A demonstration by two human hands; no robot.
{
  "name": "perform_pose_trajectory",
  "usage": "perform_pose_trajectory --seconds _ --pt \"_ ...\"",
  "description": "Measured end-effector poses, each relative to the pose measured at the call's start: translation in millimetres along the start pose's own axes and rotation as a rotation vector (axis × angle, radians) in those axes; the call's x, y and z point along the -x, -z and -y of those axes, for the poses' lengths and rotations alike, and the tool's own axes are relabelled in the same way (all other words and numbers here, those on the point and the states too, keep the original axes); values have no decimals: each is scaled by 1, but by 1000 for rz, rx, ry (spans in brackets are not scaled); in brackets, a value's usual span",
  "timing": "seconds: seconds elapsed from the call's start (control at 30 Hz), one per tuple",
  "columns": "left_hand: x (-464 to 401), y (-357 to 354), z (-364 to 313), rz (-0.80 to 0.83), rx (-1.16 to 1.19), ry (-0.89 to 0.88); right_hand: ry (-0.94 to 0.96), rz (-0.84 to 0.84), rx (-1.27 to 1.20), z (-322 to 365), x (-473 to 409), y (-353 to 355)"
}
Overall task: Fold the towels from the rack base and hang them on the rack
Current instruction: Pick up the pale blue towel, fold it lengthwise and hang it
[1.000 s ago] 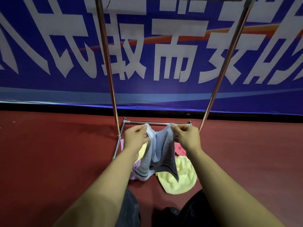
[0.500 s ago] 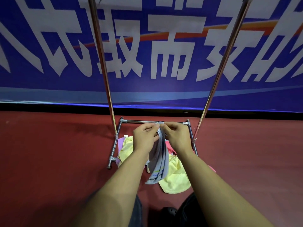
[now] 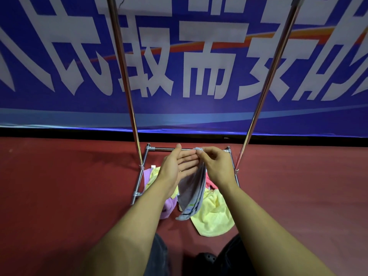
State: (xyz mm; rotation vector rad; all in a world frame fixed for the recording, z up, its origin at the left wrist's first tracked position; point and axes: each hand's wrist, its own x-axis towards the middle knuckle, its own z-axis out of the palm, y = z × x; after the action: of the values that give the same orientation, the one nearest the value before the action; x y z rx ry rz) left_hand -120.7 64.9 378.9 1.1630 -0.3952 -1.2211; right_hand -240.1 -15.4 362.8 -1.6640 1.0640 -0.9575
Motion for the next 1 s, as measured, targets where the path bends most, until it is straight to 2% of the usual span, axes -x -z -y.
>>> perform_pose_trajectory --seconds 0.1,0.2,0.37,0.53,0.67,0.77,1.0 --pt "-3 13 -4 -88 -226 -96 32 -10 80 -1 0 6" --pt "-8 36 -3 -204 -489 -251 -6 16 -46 7 4 15" --pt "-5 56 1 -92 -874 -379 14 65 -225 16 8 24" --pt "-3 60 7 -1 -987 -457 50 138 -284 19 14 26" --pt "-1 60 10 81 -1019 -409 63 145 -314 22 16 28" --pt "-2 60 11 61 -1013 -357 56 151 -332 22 16 27" --pt "-2 73 14 60 -1176 -138 29 138 -342 19 14 31"
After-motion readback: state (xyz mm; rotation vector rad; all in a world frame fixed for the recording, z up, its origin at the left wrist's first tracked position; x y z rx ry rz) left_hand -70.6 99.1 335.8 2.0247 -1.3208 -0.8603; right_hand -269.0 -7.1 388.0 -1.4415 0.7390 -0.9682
